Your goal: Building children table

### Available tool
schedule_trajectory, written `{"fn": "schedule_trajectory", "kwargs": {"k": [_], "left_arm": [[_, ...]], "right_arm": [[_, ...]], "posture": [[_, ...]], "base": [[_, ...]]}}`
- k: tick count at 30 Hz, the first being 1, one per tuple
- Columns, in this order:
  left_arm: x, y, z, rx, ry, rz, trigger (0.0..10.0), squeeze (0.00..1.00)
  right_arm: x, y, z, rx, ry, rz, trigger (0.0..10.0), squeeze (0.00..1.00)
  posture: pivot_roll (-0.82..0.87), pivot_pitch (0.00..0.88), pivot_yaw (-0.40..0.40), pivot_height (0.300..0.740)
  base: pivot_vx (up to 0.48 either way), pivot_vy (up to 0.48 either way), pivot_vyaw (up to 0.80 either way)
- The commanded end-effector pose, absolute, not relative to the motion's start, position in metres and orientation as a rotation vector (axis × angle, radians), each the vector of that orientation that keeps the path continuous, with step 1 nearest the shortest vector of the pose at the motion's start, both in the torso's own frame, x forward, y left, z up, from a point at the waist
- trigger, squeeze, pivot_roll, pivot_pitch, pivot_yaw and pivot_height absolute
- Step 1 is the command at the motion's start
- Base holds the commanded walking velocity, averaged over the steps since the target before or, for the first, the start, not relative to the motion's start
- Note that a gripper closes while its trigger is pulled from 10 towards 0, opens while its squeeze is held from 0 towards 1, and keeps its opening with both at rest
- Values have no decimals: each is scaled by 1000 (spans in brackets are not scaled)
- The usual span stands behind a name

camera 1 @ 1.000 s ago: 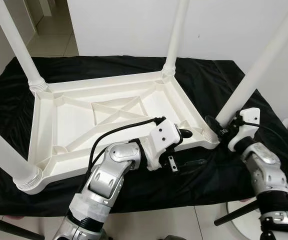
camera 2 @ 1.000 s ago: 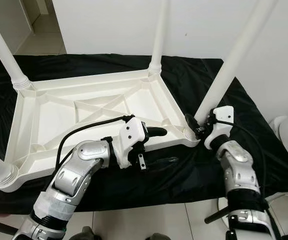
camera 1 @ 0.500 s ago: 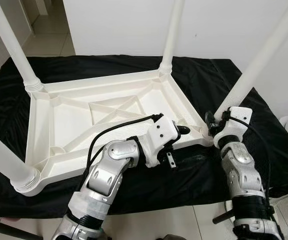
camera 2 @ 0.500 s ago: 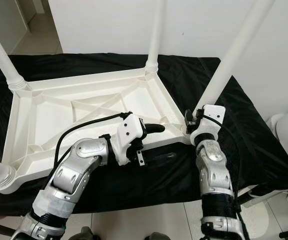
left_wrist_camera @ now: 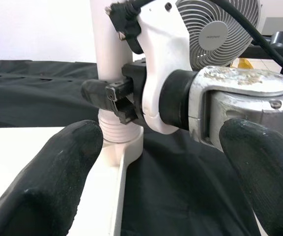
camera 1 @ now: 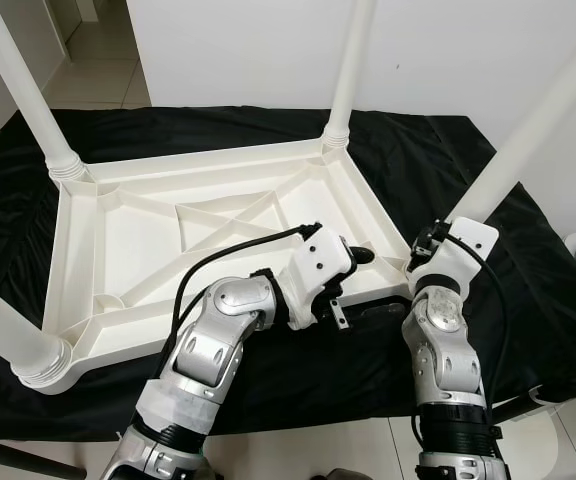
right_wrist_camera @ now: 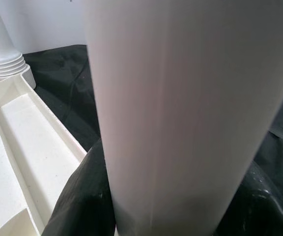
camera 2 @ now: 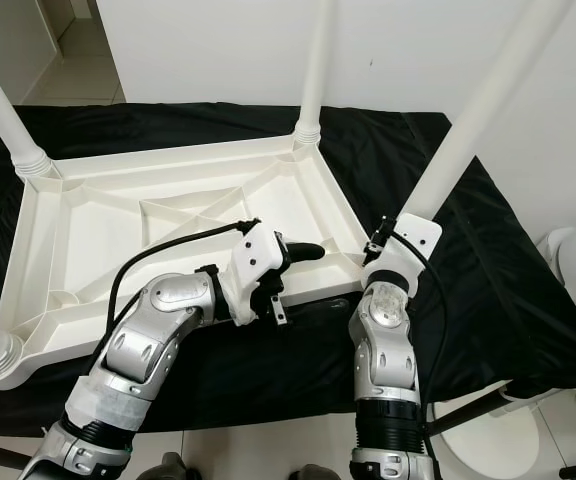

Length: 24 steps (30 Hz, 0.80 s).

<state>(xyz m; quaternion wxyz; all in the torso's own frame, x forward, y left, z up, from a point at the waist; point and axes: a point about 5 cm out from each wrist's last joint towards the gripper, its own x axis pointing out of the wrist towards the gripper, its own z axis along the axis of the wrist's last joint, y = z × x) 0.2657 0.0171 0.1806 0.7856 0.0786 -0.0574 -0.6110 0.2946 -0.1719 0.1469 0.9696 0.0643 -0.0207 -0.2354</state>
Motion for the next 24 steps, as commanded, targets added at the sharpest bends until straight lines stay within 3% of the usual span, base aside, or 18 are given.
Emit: {"fn": "schedule_trajectory", "kwargs": {"k": [1,2,3,15,16,24], "left_arm": [[274,18,183,168,-143,-1164,10000,0],[274,18,183,168,-143,-1164,10000,0],[275,18,183,171,-143,-1162,10000,0],[274,19,182,181,-144,-1160,10000,0],[273,19,181,182,-144,-1162,10000,0],[274,17,182,183,-147,-1168,10000,0]], "right_arm": [[290,-172,135,140,17,-493,10000,0],[290,-172,135,140,17,-493,10000,0],[289,-174,139,129,-8,-479,10000,1000],[280,-185,147,112,-87,-286,10000,1000],[278,-189,146,91,-83,-232,10000,0],[276,-206,149,25,-84,-31,10000,0]], "posture": [[-19,0,-35,740],[-19,0,-35,740],[-20,0,-37,740],[-18,0,-40,740],[-19,0,-40,740],[-28,0,-30,740]], "base": [[0,0,0],[0,0,0],[0,0,0],[0,0,0],[0,0,0],[0,0,0]]}}
